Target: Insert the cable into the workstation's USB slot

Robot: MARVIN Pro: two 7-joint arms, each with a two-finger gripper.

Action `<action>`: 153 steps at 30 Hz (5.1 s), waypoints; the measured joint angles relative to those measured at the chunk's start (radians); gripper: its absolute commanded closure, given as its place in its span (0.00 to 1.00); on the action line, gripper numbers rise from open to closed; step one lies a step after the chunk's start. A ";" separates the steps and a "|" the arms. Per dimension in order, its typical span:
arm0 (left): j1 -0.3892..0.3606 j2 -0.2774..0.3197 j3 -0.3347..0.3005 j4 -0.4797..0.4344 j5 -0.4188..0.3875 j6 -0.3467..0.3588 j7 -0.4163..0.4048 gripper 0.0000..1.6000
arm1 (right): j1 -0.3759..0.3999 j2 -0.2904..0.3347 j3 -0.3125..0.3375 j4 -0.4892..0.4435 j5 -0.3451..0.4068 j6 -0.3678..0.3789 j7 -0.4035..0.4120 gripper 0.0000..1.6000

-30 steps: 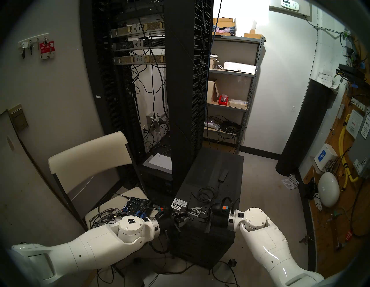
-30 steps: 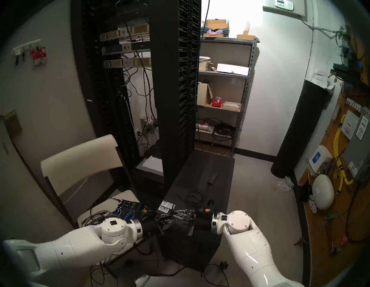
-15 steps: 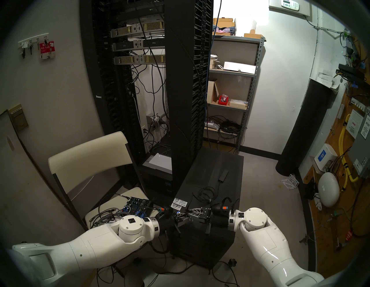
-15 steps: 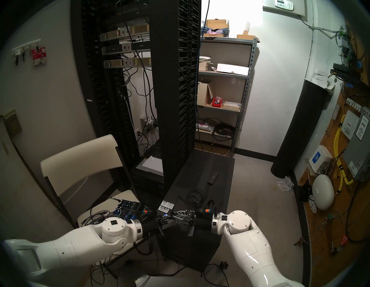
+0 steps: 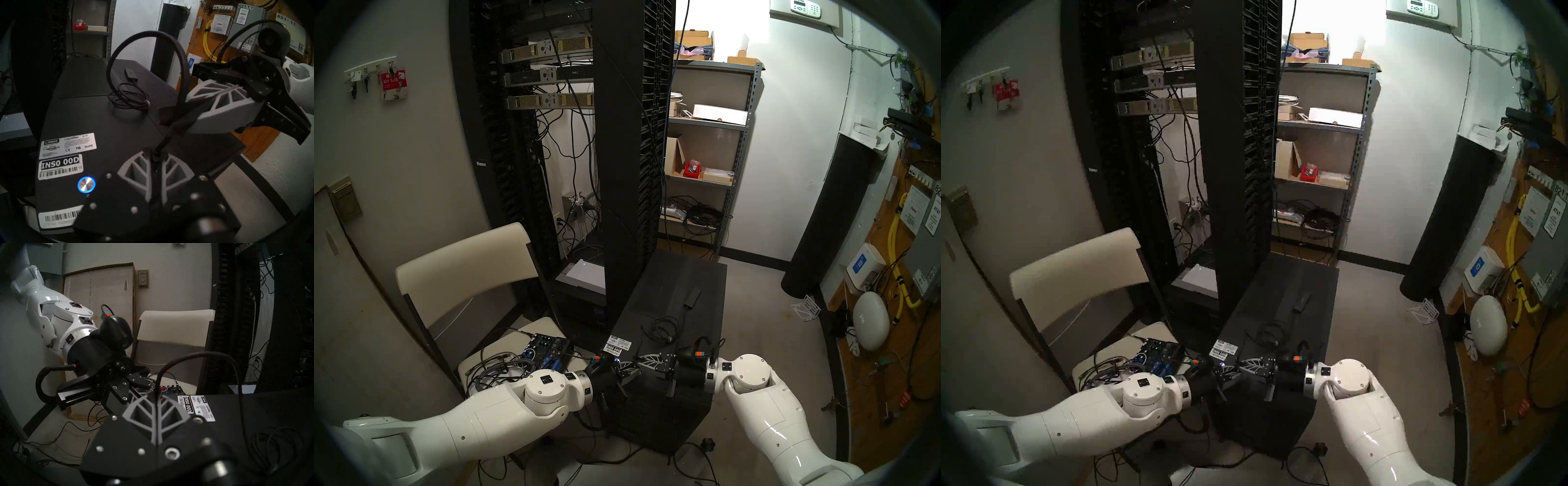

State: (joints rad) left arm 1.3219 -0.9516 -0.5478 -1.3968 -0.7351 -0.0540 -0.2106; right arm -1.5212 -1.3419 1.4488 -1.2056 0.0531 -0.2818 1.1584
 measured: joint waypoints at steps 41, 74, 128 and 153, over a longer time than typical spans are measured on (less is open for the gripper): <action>0.068 0.000 -0.040 -0.122 -0.102 0.111 0.214 1.00 | 0.134 -0.012 -0.006 0.177 0.020 -0.046 0.136 1.00; 0.065 -0.060 -0.042 -0.044 -0.133 0.049 0.234 1.00 | 0.170 -0.014 0.005 0.226 -0.008 -0.052 0.161 1.00; 0.088 -0.067 -0.100 -0.064 -0.358 0.149 0.255 1.00 | 0.215 -0.041 0.020 0.291 -0.039 -0.057 0.194 1.00; 0.109 -0.063 -0.109 -0.075 -0.425 0.128 0.262 1.00 | 0.216 -0.054 0.030 0.292 -0.053 -0.058 0.205 1.00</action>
State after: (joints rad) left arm 1.4313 -1.0146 -0.6568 -1.4713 -1.1602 0.0743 0.0514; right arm -1.3055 -1.3954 1.4790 -0.9131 0.0000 -0.3398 1.3638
